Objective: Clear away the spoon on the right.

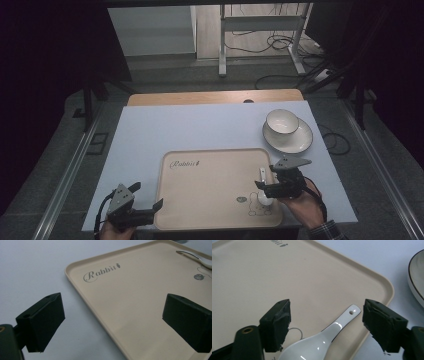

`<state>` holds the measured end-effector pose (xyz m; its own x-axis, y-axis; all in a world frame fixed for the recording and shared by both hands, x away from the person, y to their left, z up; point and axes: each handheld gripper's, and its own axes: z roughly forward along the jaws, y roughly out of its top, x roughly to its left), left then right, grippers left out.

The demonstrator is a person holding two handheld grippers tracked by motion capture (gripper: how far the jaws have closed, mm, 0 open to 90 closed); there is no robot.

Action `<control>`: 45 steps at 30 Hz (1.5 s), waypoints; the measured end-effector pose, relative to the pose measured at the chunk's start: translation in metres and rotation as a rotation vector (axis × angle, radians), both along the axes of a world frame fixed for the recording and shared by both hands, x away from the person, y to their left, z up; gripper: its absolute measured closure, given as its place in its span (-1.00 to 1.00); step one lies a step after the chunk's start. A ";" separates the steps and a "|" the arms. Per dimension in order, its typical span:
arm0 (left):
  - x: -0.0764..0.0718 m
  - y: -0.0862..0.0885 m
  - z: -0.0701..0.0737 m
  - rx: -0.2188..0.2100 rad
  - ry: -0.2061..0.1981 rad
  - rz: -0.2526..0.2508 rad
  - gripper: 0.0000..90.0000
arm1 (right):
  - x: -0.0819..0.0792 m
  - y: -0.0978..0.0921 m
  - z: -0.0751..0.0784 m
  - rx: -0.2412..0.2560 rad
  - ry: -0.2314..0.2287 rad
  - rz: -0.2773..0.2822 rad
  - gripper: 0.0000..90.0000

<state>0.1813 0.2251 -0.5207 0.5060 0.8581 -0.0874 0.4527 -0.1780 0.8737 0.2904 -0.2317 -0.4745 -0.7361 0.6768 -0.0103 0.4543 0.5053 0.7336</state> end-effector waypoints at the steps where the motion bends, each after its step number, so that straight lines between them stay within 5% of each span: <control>1: 0.000 0.000 0.000 0.000 0.000 0.000 -0.92 | -0.002 -0.001 0.000 -0.004 -0.005 0.001 -0.57; 15: 0.000 0.000 0.000 0.000 0.000 -0.001 -0.92 | -0.019 -0.016 0.004 0.009 -0.025 -0.023 -0.78; 45: 0.000 0.000 0.000 0.003 0.000 0.000 -0.92 | -0.051 -0.056 0.006 0.036 -0.053 -0.109 -0.85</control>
<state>0.1812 0.2247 -0.5207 0.5065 0.8581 -0.0843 0.4523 -0.1811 0.8733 0.2392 -0.2881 -0.4688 -0.6571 0.7535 -0.0212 0.4657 0.4279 0.7746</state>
